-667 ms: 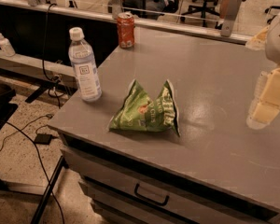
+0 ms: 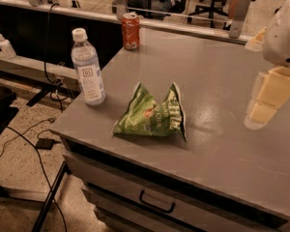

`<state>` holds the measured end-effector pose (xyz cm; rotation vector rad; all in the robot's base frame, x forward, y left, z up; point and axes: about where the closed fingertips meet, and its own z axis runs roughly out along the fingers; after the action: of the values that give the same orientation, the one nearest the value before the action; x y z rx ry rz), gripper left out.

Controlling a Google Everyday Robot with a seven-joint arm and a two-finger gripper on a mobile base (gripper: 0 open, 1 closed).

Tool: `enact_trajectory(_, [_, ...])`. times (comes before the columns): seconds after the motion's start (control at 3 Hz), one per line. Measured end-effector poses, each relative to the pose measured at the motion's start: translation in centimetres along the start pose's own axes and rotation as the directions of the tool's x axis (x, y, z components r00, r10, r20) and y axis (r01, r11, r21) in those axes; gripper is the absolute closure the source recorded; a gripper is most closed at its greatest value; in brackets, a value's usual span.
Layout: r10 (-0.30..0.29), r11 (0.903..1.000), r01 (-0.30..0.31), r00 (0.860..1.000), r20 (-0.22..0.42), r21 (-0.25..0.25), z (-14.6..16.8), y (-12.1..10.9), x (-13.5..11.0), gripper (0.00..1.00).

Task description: Pick green jalapeno chip bag

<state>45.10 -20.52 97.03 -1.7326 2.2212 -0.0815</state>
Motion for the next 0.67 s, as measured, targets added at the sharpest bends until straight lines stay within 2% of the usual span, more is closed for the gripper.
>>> enact_trajectory(0.33, [-0.033, 0.9991, 0.033, 0.999, 0.008, -0.027, 2.6, -0.8, -2.9, 0.00])
enact_trajectory(0.67, [-0.096, 0.9918, 0.096, 0.995, -0.001, -0.084, 6.3, -0.7, -6.9, 0.00])
